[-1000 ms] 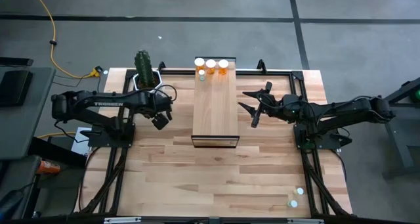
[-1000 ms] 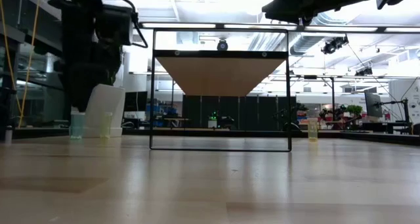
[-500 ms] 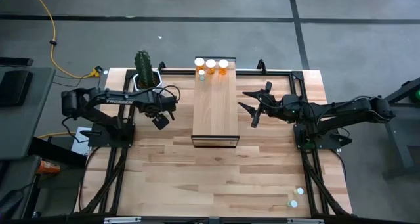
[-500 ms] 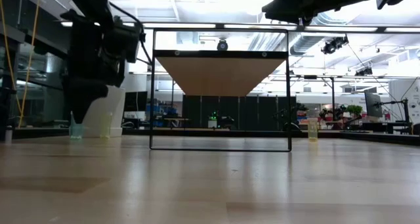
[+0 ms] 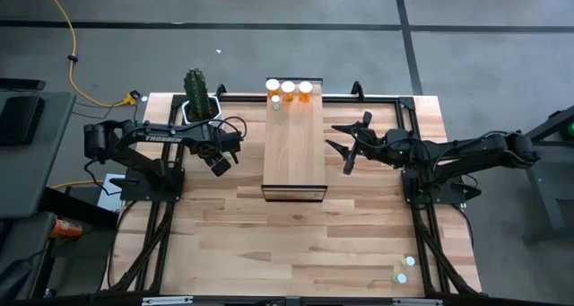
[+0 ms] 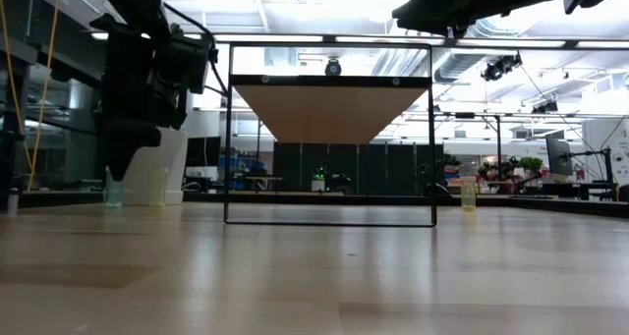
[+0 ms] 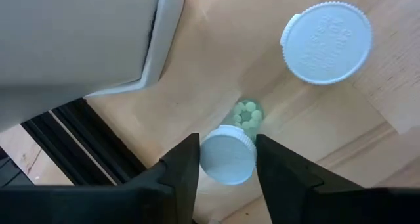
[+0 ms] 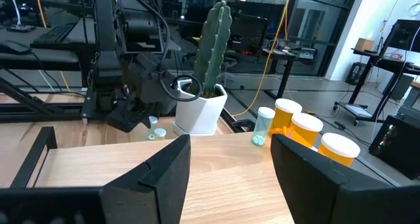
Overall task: Pick and place medicine bottles onto shelf by color
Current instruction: Put the top green pill bottle on the shelf aligned with the other green pill bottle
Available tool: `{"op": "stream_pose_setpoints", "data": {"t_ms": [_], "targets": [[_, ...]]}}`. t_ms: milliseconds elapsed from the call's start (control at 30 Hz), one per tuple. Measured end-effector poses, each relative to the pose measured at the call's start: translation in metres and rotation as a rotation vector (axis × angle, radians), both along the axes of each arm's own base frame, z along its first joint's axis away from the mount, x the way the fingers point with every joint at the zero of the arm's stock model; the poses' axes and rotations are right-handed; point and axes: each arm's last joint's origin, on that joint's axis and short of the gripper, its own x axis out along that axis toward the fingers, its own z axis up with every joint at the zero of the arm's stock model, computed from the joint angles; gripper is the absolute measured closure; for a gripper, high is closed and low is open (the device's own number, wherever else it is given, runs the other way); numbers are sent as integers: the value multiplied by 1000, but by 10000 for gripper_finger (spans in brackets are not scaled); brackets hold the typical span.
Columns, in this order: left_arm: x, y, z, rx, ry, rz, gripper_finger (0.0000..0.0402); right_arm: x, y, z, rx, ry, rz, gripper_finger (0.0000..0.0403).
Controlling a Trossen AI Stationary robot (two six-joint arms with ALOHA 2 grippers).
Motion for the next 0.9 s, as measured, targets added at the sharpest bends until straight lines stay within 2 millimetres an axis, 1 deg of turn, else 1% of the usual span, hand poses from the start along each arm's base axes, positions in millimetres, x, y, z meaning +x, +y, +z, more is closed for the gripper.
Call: {"op": "stream_pose_setpoints", "data": {"t_ms": [100,200,267,367,433,533,633,767,833,900], "targets": [[0,0,0,-2,3,-3,288,0,0,0,0,0,0,198],[1,0,4,-30,1,-13,291,0,0,0,0,0,0,198],[2,0,11,-34,2,-18,289,0,0,0,0,0,0,198],[3,-1,30,-45,6,-25,285,0,0,0,0,0,0,198],[3,-3,48,-42,-10,-35,285,0,0,0,0,0,0,198],[2,-8,83,-18,-65,-48,286,0,0,0,-1,1,0,198],[-1,-12,124,53,-169,-51,286,0,0,0,-1,0,0,198],[-1,-13,175,152,-353,-66,286,0,0,0,-2,0,0,198],[3,-12,195,178,-411,-84,286,0,0,0,-2,0,0,199],[11,-9,209,192,-441,-104,286,0,0,0,-2,-1,0,199]]}}
